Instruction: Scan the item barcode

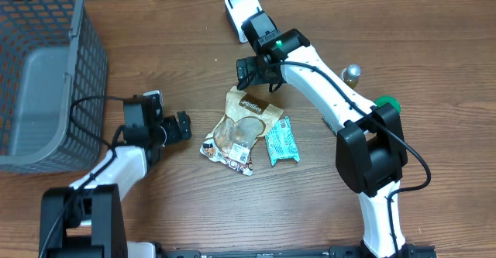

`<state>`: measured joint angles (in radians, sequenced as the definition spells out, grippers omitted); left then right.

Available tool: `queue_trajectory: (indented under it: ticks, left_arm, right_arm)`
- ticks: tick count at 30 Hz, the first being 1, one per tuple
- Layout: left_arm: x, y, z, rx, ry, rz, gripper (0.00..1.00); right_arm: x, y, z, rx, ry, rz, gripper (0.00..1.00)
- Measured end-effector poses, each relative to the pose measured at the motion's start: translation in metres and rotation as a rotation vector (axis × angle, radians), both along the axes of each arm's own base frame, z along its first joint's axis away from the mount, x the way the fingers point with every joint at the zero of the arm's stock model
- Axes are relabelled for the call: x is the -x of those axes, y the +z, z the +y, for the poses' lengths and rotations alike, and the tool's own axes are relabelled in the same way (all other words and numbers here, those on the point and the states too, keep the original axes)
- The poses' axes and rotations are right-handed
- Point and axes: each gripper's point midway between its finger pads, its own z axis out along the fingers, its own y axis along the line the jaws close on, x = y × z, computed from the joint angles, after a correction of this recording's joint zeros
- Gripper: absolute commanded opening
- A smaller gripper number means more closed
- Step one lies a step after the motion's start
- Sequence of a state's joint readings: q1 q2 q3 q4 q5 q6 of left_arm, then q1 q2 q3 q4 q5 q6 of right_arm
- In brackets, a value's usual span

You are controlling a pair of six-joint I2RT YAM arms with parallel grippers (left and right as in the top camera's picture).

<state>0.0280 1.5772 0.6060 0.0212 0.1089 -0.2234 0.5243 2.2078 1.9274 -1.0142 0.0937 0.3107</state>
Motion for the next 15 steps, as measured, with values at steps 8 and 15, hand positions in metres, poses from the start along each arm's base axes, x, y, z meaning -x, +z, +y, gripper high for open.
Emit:
queue_trajectory:
  ticks: [8,15]
  left_arm:
    - [0.022,0.001,-0.006,0.007,-0.035,-0.157,0.99]
    - [0.042,0.001,-0.008,0.008,-0.043,-0.260,1.00]
  right_arm:
    - [0.000,0.000,0.000,0.001,0.001,0.000,1.00]
    - [0.000,0.000,0.000,0.000,0.000,0.000,1.00]
